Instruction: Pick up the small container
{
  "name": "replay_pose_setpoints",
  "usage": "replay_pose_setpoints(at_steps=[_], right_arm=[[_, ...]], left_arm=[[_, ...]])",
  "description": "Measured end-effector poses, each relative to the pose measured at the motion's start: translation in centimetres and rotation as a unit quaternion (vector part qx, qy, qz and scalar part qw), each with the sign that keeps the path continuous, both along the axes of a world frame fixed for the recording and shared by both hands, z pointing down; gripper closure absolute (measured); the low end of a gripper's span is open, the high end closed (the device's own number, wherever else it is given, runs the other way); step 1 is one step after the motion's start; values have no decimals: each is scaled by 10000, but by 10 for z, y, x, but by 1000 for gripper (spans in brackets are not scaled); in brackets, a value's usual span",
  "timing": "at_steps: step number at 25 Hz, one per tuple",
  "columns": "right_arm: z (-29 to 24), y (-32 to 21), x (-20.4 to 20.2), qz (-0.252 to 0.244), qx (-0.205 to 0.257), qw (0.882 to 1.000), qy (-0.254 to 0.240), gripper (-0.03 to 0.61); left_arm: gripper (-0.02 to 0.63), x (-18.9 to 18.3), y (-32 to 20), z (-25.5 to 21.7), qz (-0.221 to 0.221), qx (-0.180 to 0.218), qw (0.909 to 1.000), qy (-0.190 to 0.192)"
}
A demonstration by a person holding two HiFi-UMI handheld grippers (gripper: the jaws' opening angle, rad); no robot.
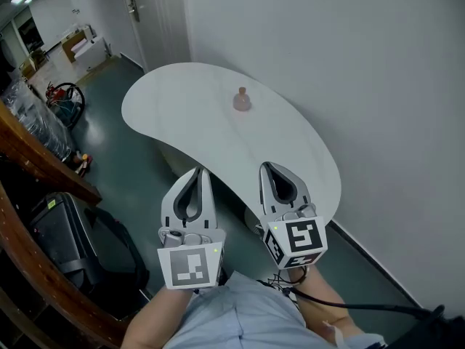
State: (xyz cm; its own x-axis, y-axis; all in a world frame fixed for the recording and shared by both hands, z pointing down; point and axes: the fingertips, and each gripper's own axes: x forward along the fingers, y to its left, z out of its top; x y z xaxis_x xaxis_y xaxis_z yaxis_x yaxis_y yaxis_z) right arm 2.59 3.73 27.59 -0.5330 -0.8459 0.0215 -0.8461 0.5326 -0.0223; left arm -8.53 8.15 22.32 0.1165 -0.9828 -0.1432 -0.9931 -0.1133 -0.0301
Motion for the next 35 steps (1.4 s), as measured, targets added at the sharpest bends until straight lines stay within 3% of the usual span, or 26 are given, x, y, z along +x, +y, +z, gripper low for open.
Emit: replay_pose_setpoints(at_steps=[15,32,35], right_arm=[[13,-49,-21,376,-93,9992,111,577],[4,-186,-26,421,-18,9991,27,577],[6,-195,-22,454,-33,9990,38,577]], left_arm=[[615,-27,-55,25,294,-291,9991,66],[615,-48,-190,18,184,-290,9988,-336],[615,-44,-203,16,246,-288,9990,-222]])
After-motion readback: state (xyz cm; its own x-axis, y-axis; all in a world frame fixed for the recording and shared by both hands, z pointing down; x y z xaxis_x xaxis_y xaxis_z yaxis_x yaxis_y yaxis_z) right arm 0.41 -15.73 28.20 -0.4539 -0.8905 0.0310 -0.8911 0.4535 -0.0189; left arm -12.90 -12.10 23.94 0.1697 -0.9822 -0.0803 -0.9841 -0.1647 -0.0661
